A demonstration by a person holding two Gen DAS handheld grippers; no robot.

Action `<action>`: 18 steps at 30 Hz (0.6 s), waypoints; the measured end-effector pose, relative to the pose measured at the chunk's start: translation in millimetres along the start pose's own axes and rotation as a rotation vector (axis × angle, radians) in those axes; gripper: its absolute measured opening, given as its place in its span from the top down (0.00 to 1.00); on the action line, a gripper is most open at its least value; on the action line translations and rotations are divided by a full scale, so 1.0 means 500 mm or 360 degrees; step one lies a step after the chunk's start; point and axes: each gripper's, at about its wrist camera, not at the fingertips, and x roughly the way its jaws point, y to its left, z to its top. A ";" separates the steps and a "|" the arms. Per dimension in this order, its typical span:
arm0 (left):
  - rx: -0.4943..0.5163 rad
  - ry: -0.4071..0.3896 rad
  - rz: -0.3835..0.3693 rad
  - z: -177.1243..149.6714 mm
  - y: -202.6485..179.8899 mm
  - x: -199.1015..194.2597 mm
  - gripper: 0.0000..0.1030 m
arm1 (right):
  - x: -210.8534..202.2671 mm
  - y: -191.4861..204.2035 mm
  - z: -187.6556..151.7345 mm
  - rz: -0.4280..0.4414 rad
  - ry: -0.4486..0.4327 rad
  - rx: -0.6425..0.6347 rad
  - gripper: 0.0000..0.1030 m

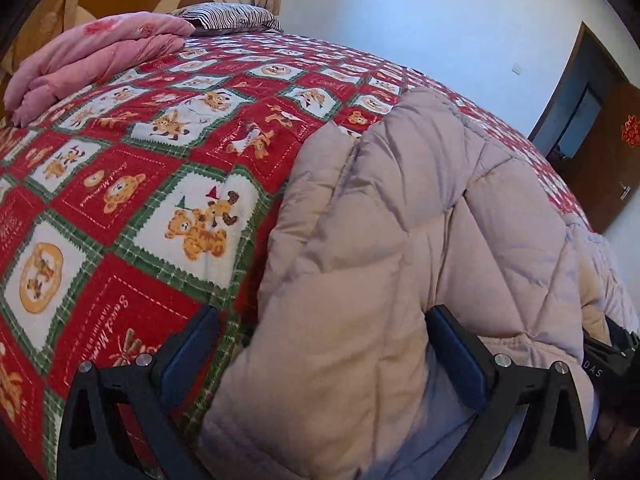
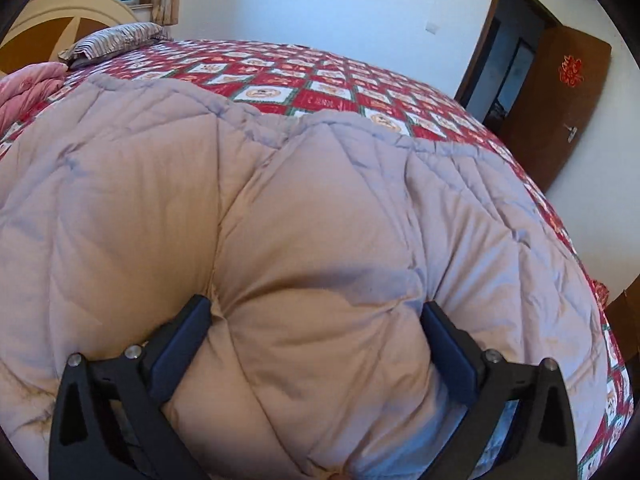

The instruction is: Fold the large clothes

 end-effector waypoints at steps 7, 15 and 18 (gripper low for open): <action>-0.0043 0.0005 -0.0217 -0.020 0.004 -0.030 0.09 | -0.118 -0.061 -0.058 0.0039 -0.0005 0.0064 0.00; -0.0038 -0.0098 -0.0363 -0.018 -0.032 -0.073 0.64 | -0.091 -0.051 -0.126 0.0026 -0.0023 0.0059 0.00; 0.0005 -0.0159 -0.0424 -0.009 -0.041 -0.111 0.81 | -0.086 -0.048 -0.117 0.0003 0.0003 0.0060 0.00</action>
